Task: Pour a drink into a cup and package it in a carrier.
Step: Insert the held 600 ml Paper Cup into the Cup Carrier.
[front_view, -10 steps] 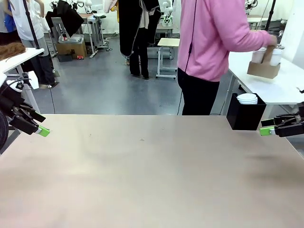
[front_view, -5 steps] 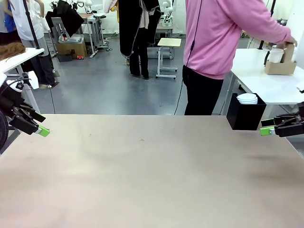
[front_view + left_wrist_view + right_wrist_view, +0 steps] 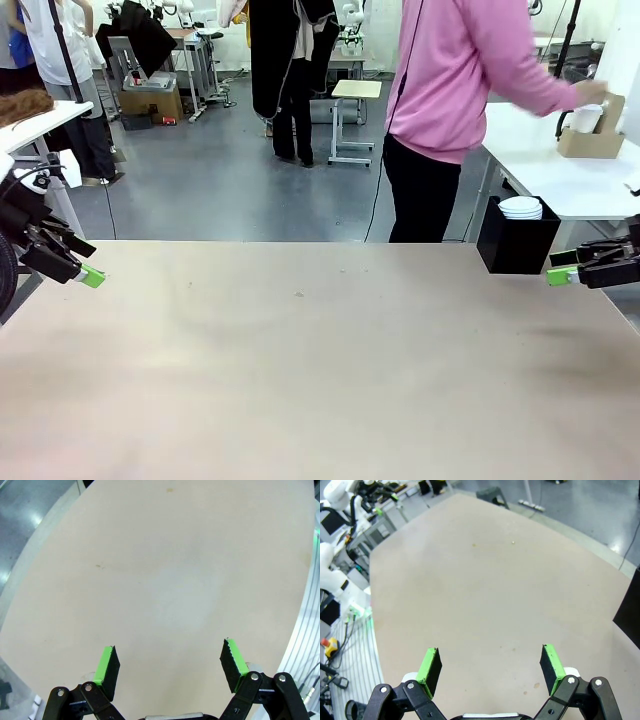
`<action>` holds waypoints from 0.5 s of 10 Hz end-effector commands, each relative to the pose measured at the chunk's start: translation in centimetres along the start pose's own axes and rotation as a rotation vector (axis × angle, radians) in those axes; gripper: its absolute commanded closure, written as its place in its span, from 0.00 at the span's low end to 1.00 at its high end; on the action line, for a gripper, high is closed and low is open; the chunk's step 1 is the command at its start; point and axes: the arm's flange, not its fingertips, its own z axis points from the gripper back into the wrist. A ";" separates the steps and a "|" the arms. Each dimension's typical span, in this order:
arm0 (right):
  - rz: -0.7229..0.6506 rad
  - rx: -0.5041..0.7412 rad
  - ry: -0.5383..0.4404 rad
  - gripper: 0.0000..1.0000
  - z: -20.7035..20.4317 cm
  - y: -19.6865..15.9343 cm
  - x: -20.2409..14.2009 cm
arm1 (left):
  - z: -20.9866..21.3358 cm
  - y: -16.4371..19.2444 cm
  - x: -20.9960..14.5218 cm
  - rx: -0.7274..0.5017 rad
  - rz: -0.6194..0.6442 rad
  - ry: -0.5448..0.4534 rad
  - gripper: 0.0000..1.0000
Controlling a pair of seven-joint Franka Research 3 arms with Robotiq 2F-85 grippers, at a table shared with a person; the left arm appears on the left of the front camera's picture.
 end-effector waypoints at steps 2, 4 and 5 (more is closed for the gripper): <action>0.008 0.007 -0.004 0.00 0.0 0.1 -0.1 | -0.1 0.2 -0.2 -0.010 -0.021 -0.018 0.00; 0.008 0.007 -0.004 0.00 0.0 0.1 -0.1 | -0.1 0.2 -0.2 -0.010 -0.021 -0.018 0.00; 0.008 0.007 -0.004 0.00 0.0 0.1 -0.1 | -0.1 0.2 -0.2 -0.010 -0.021 -0.018 0.00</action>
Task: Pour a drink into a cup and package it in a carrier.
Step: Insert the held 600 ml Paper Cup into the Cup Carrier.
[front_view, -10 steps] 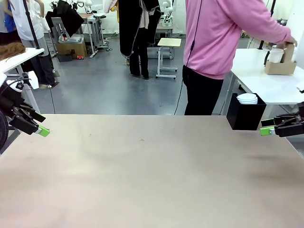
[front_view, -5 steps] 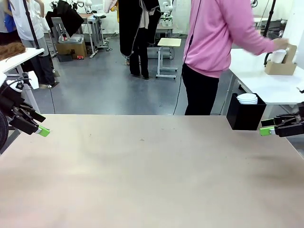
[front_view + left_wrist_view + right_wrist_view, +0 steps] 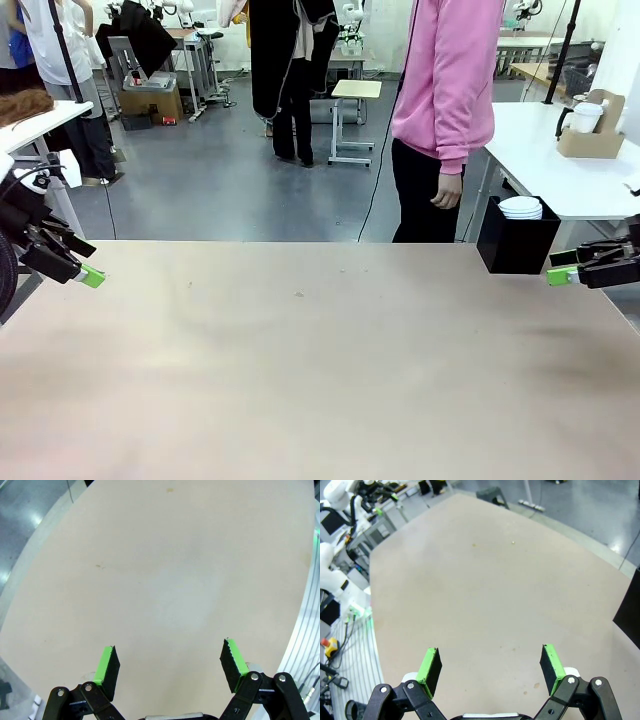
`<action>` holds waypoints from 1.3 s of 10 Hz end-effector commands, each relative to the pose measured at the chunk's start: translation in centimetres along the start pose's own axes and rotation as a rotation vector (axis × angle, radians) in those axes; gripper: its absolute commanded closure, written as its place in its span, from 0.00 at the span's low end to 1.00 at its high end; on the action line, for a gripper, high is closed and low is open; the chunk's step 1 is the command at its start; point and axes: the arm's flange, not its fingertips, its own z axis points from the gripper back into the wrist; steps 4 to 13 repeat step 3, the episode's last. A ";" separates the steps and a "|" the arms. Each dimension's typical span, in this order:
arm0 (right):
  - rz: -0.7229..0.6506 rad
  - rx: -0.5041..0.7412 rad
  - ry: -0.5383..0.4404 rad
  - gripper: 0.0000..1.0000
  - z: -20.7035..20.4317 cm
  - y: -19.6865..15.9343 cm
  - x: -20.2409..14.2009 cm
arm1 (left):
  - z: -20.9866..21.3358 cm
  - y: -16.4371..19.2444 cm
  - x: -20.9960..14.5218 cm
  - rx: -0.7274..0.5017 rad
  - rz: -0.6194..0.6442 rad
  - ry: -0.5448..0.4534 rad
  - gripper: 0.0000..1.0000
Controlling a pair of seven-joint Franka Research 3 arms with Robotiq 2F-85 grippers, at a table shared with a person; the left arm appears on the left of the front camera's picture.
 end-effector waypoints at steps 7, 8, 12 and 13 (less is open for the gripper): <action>0.008 0.007 -0.004 0.00 0.0 0.1 -0.1 | -0.1 0.2 -0.2 -0.010 -0.021 -0.018 0.00; 0.008 0.007 -0.004 0.00 0.0 0.1 -0.1 | -0.1 0.2 -0.2 -0.010 -0.021 -0.018 0.00; 0.008 0.007 -0.004 0.00 0.0 0.1 -0.1 | -0.1 0.2 -0.2 -0.010 -0.021 -0.018 0.00; 0.008 0.007 -0.004 0.00 0.0 0.1 -0.1 | -0.1 0.2 -0.2 -0.010 -0.021 -0.018 0.00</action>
